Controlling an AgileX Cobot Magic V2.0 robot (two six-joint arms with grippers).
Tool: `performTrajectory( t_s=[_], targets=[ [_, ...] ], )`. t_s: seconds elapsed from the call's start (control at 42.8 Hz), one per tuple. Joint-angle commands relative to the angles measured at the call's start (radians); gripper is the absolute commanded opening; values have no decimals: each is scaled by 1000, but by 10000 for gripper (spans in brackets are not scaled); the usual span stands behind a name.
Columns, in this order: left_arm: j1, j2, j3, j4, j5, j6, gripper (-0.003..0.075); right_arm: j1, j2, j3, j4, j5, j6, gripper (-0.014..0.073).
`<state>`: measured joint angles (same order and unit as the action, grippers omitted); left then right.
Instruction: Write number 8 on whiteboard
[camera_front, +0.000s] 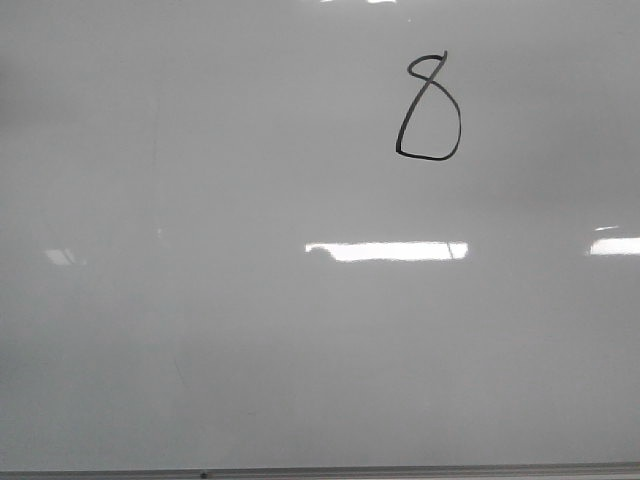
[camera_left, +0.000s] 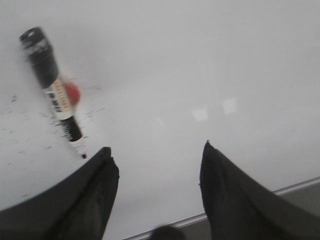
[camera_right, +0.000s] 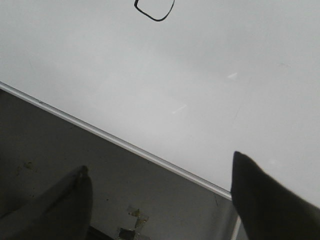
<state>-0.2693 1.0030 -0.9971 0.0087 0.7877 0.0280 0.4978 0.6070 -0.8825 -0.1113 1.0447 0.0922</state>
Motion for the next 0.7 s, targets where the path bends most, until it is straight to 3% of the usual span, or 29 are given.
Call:
performTrajectory(
  t_s=[0.0,0.257,0.678],
  targets=[
    [-80,-100,0,-9,-38,3,365,-6,-42,-3,-27,-48,4,591],
    [-211,-257,90,-29,-40,3,365,-6,-90,10,-36,-47,4,591],
    [-212,-262,103,-29,-46,3,365,-6,-90,21,-36,-45,4,574]
  ],
)
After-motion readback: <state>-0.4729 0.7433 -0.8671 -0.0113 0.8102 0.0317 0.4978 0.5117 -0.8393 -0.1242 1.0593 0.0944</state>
